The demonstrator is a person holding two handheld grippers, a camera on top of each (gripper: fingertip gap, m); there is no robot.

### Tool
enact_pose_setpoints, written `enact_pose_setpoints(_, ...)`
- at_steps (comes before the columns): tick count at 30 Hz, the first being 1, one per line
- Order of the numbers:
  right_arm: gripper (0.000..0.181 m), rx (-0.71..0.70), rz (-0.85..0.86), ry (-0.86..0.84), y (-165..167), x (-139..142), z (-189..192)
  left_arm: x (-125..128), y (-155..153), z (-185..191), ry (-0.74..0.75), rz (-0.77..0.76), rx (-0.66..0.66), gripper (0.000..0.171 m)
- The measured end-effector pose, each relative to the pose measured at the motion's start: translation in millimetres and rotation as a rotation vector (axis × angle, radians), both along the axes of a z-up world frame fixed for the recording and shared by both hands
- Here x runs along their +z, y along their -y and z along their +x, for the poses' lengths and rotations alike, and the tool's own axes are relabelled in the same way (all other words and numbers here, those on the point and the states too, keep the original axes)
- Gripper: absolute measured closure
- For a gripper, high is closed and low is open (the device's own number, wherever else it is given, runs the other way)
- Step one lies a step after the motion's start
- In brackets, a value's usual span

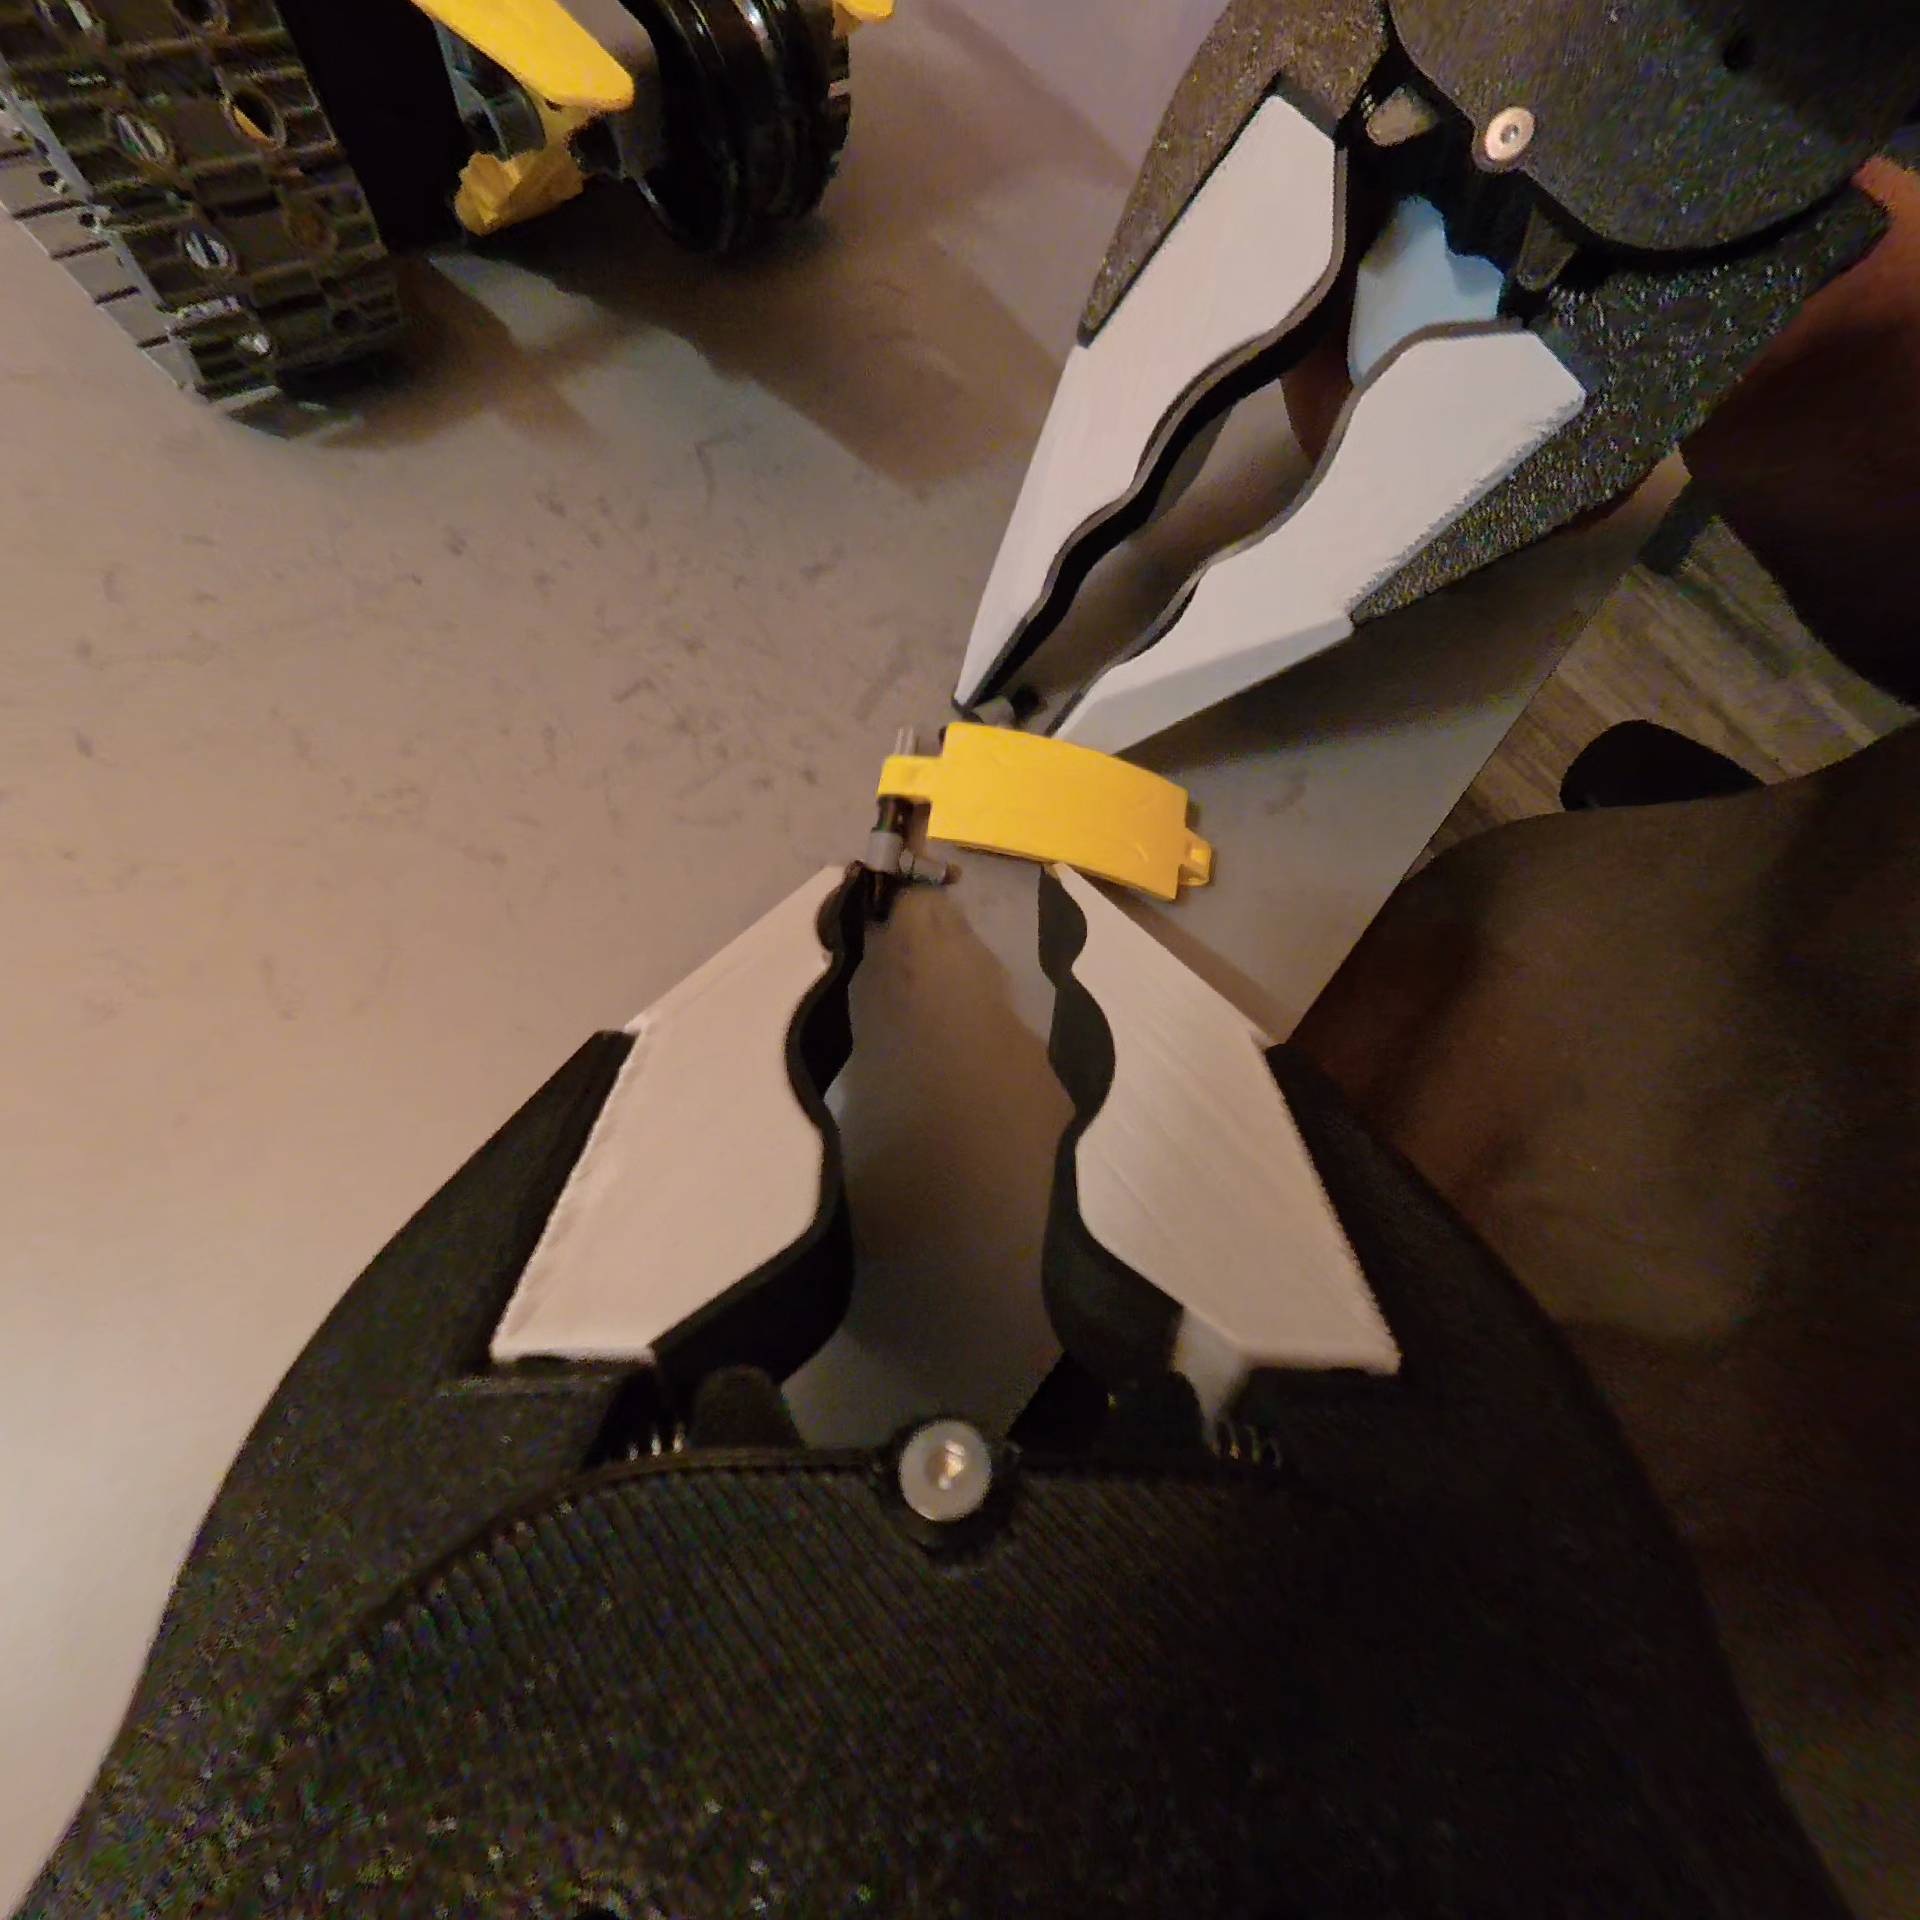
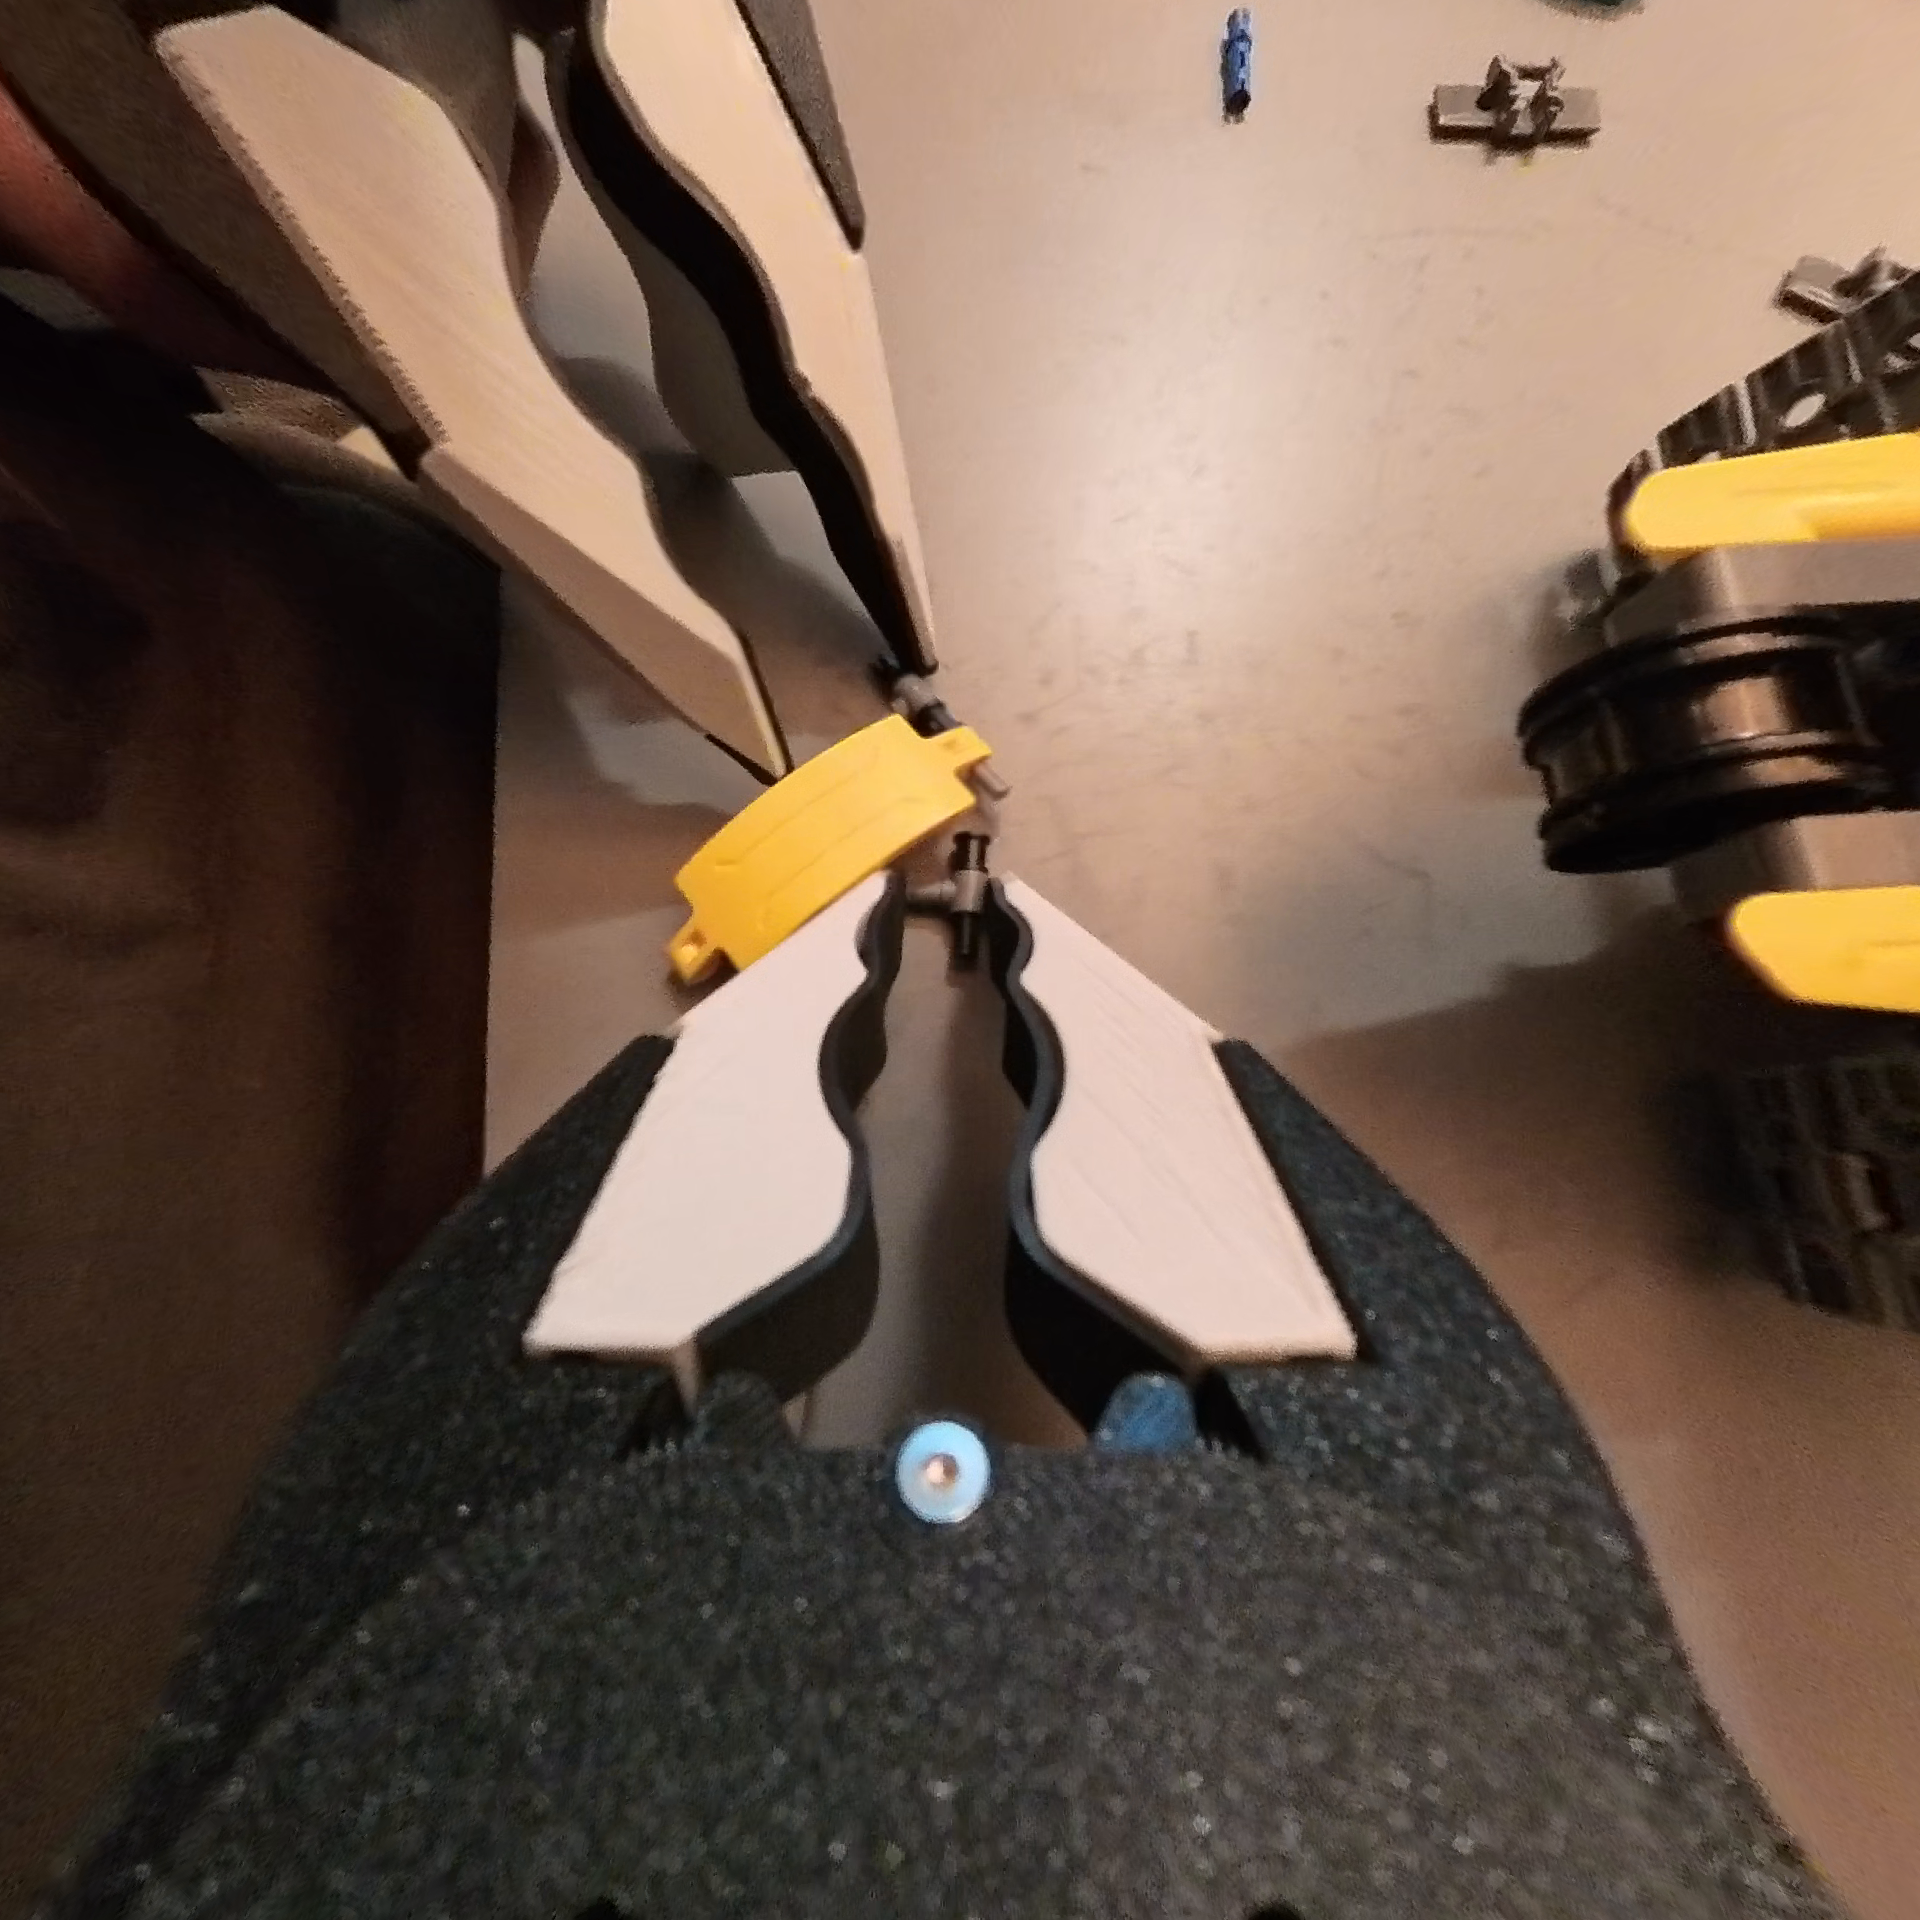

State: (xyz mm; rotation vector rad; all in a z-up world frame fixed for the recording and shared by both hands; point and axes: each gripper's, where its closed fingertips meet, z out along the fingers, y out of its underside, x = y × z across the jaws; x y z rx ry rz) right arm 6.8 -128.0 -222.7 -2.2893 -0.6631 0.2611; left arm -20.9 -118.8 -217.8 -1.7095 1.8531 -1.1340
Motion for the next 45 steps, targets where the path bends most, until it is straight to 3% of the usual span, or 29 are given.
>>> enact_pose_setpoints(14,0.166,-0.084,-0.009,0.066,12,0,3,7,-2,-2,0.020,-0.048,0.009,0.131)
enact_pose_setpoints(27,0.166,0.164,0.042,0.154,5,1,3,3,5,-1,-0.011,-0.075,0.020,0.123)
enact_pose_setpoints(45,0.166,0.207,-0.023,0.149,4,0,3,4,3,3,-0.005,-0.093,0.013,0.126)
